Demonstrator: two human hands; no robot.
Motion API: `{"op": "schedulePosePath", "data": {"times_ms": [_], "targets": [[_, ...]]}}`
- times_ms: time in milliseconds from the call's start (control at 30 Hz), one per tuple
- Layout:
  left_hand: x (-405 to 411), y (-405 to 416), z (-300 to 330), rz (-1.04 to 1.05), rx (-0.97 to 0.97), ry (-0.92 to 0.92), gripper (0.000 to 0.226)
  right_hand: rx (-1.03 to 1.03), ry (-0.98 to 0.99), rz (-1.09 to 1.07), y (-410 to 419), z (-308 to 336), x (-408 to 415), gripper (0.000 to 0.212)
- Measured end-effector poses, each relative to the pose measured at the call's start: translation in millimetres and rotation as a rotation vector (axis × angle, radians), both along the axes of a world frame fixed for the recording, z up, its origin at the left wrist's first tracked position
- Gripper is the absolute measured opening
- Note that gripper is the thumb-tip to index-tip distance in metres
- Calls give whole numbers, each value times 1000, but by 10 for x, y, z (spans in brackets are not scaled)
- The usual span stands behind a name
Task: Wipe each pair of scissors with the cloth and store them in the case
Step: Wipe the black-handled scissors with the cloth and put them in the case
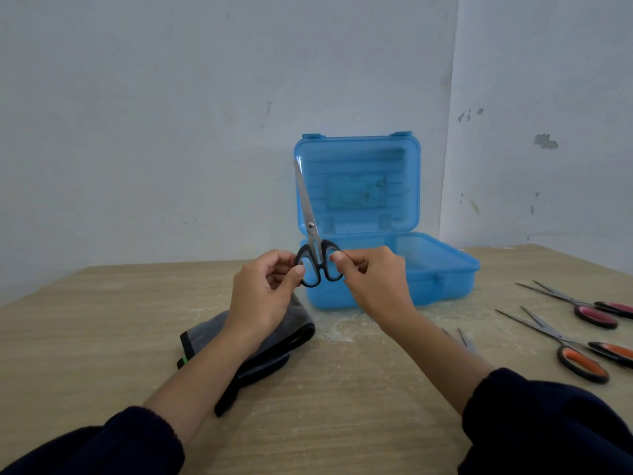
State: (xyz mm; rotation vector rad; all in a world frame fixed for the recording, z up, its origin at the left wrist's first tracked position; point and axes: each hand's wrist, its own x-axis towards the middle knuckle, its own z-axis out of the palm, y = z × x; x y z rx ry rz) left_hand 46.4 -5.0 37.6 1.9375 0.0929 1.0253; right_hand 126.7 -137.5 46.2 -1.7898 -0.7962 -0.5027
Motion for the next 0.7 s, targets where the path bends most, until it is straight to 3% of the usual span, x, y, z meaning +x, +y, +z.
{"op": "schedulePosePath", "data": {"times_ms": [133, 400, 567, 700], "targets": [[-4, -2, 29, 6, -52, -43, 6, 166, -32, -44, 5, 55, -36, 10], [-11, -27, 63, -3, -94, -52, 7, 7, -241, -85, 41, -1, -89, 21], [17, -13, 35, -68, -135, -50, 12, -76, -196, -105, 6, 15, -34, 25], [96, 64, 1, -52, -30, 32, 15, -130, -124, -128, 4, 5, 99, 22]]}}
